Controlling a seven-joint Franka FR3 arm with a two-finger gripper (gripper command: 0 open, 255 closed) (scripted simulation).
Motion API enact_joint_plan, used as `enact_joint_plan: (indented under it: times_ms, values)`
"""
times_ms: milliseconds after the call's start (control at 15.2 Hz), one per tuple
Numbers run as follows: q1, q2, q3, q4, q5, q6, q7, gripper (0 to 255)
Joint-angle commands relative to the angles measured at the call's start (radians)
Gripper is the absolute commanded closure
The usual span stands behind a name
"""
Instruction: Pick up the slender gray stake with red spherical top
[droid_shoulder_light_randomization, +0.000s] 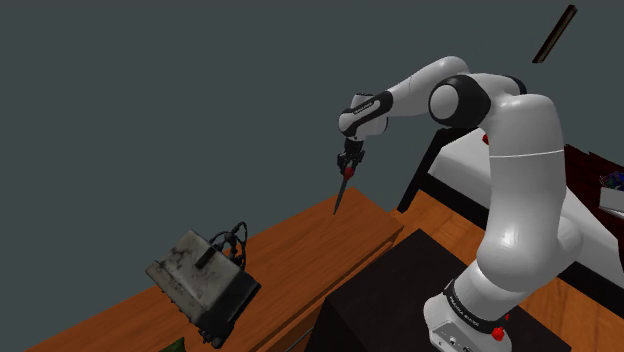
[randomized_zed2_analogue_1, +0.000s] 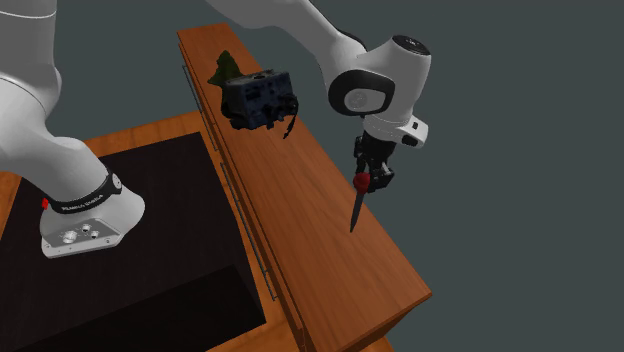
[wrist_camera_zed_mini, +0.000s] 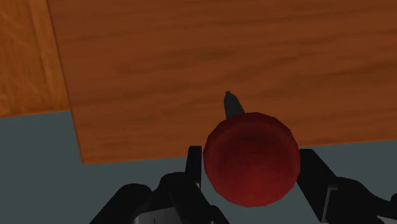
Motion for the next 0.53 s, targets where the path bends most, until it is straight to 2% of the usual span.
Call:
enact_joint_plan:
  times_ms: [0,462]
  values:
    - [0.000,0.001,0.000,0.000,0.000,0.000,0.000,255]
    - [0.003,-0.025,-0.002,0.001,-0.003,-0.027,0.003,255]
